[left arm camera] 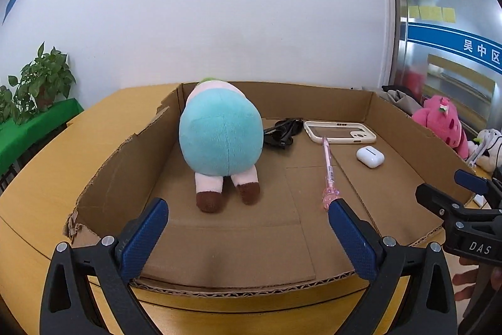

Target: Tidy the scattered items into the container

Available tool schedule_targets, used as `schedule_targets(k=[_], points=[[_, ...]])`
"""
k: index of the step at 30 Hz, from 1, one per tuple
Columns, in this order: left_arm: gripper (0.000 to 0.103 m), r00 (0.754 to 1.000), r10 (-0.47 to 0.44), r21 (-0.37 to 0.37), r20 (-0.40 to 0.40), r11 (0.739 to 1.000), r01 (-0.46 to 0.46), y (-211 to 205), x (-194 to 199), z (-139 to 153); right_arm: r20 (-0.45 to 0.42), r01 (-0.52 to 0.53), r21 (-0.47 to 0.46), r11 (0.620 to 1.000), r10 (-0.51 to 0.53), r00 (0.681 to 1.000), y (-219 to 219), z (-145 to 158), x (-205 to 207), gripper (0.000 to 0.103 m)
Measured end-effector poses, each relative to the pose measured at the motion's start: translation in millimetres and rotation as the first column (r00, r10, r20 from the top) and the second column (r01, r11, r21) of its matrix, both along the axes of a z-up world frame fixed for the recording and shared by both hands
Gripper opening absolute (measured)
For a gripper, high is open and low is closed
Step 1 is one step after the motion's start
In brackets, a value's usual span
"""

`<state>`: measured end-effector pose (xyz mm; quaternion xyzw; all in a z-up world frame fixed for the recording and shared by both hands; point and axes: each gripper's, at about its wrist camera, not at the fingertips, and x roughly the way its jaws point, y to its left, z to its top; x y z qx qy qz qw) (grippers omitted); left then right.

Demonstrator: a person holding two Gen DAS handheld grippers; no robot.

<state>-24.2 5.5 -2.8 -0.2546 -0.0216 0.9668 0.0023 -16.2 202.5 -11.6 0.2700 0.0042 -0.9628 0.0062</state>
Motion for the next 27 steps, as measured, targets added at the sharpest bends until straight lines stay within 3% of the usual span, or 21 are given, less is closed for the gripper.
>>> schedule_targets(k=[27], points=[[0.103,1.000,0.004,0.013,0.003,1.000,-0.004,-2.2,0.9,0.6,-0.029,0.016,-0.004,1.000,-0.016,0.999,0.0,2.7,-0.1,0.103]])
